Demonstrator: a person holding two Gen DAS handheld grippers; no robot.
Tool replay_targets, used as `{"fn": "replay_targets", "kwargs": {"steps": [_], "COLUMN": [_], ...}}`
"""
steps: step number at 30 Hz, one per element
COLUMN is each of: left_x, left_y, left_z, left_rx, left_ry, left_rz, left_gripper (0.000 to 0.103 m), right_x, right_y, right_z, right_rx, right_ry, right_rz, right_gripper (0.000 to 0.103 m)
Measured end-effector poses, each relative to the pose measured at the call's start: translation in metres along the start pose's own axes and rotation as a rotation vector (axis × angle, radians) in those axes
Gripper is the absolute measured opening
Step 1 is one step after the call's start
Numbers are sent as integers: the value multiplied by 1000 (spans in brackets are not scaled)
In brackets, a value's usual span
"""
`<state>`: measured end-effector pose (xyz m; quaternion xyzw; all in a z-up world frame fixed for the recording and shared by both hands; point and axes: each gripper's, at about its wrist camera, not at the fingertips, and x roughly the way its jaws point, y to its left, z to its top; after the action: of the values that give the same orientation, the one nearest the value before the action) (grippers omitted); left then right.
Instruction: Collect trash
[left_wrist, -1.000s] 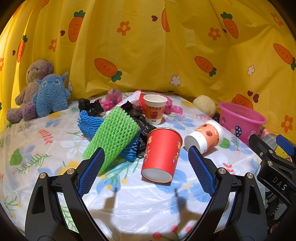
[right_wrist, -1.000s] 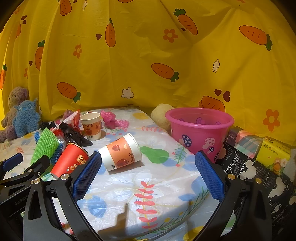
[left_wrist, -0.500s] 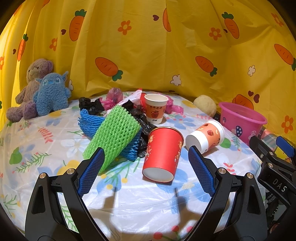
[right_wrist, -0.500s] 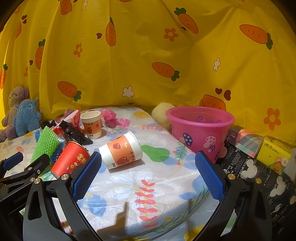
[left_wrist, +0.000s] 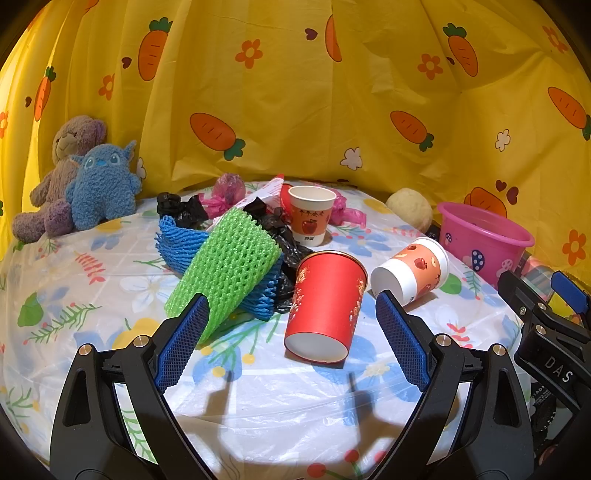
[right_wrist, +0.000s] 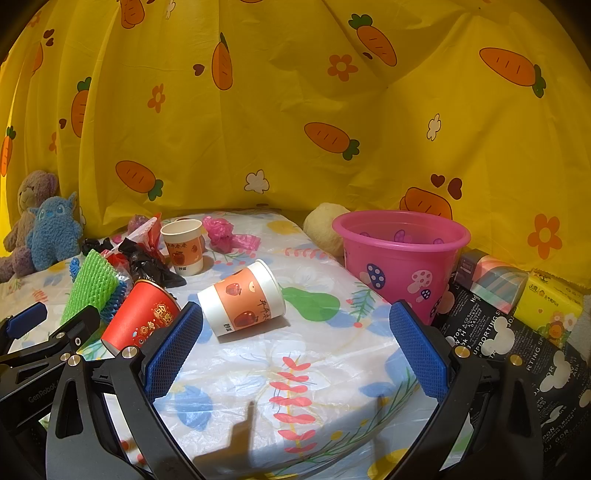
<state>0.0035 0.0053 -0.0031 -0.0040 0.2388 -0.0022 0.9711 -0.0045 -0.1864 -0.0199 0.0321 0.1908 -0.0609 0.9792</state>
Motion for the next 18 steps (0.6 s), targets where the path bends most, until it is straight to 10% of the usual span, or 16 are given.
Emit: {"fn": "replay_targets", "kwargs": {"steps": [18], "left_x": [1], "left_y": [-4], "left_z": [-3], "left_rx": [3], "left_ry": [-3], "left_rz": [-24], "left_gripper": [90], "right_x": [2], "right_y": [0], "right_z": [-3], "right_rx": [1], "right_ry": [6], "right_rz": [-1], "right_gripper": [98]}}
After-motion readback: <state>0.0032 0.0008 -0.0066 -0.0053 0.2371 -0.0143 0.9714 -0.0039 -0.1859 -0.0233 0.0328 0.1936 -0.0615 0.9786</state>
